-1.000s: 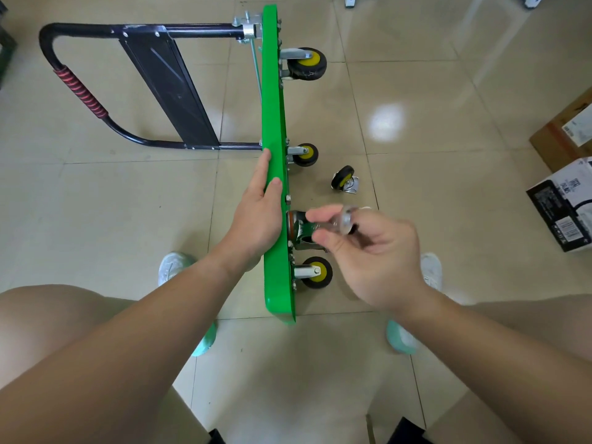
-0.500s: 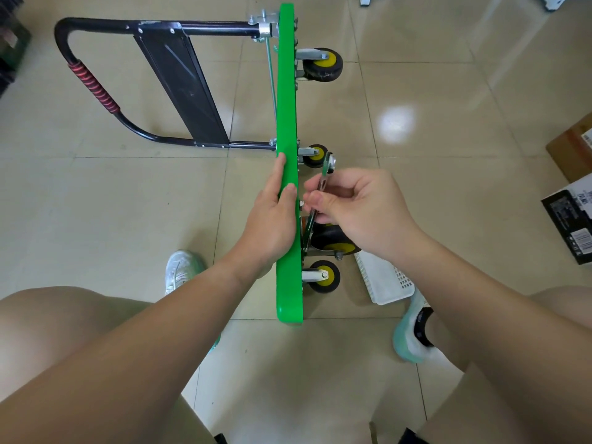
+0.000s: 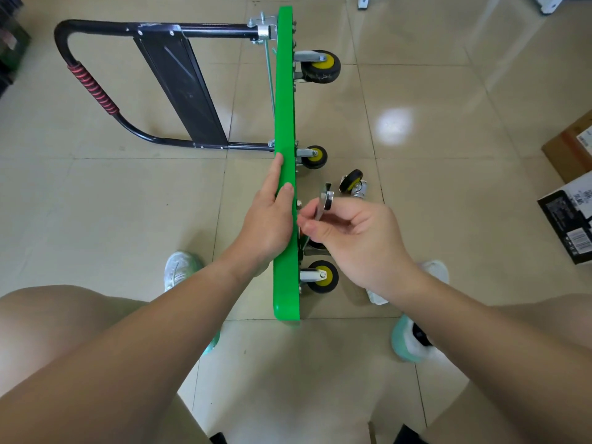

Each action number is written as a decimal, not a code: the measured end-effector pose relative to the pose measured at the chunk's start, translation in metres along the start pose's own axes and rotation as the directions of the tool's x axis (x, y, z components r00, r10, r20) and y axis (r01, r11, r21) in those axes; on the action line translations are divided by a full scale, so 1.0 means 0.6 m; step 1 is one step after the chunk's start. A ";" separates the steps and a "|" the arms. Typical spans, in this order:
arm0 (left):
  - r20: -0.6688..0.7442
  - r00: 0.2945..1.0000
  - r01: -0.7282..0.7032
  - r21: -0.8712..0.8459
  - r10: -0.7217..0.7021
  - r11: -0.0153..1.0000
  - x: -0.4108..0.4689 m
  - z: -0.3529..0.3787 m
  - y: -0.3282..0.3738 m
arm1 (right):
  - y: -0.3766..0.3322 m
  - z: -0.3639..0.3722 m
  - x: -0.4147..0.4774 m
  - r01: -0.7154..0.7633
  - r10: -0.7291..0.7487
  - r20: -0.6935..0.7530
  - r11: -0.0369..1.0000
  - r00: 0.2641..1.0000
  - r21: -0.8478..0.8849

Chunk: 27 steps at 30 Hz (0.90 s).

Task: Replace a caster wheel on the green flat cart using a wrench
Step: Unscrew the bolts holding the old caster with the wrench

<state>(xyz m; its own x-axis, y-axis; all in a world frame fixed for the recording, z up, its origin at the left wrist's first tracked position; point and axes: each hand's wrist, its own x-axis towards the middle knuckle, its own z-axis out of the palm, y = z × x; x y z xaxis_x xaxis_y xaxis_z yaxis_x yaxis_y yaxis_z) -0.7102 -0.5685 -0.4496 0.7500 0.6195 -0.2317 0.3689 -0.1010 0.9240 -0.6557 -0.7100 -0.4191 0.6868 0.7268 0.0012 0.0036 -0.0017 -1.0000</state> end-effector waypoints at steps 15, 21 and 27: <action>-0.010 1.000 0.000 -0.052 0.000 0.999 -0.003 0.008 -0.003 | 0.048 -0.015 -0.088 0.458 -0.466 0.058 0.826 0.883 -0.329; -0.004 1.000 -0.012 -0.036 0.012 0.999 -0.004 0.006 -0.003 | 0.019 -0.039 -0.050 0.283 -0.299 -0.126 0.951 0.946 -0.128; 0.003 1.000 -0.014 -0.027 0.014 1.000 -0.003 0.005 0.001 | 0.005 -0.043 0.003 0.080 -0.079 -0.120 0.997 0.990 -0.004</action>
<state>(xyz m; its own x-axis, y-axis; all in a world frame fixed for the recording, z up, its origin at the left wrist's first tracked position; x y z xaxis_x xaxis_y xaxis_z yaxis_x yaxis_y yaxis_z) -0.7100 -0.5720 -0.4497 0.7568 0.6156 -0.2199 0.3434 -0.0881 0.9350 -0.6358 -0.7266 -0.4221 0.7663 0.6374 0.0811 0.0611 0.0534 -0.9967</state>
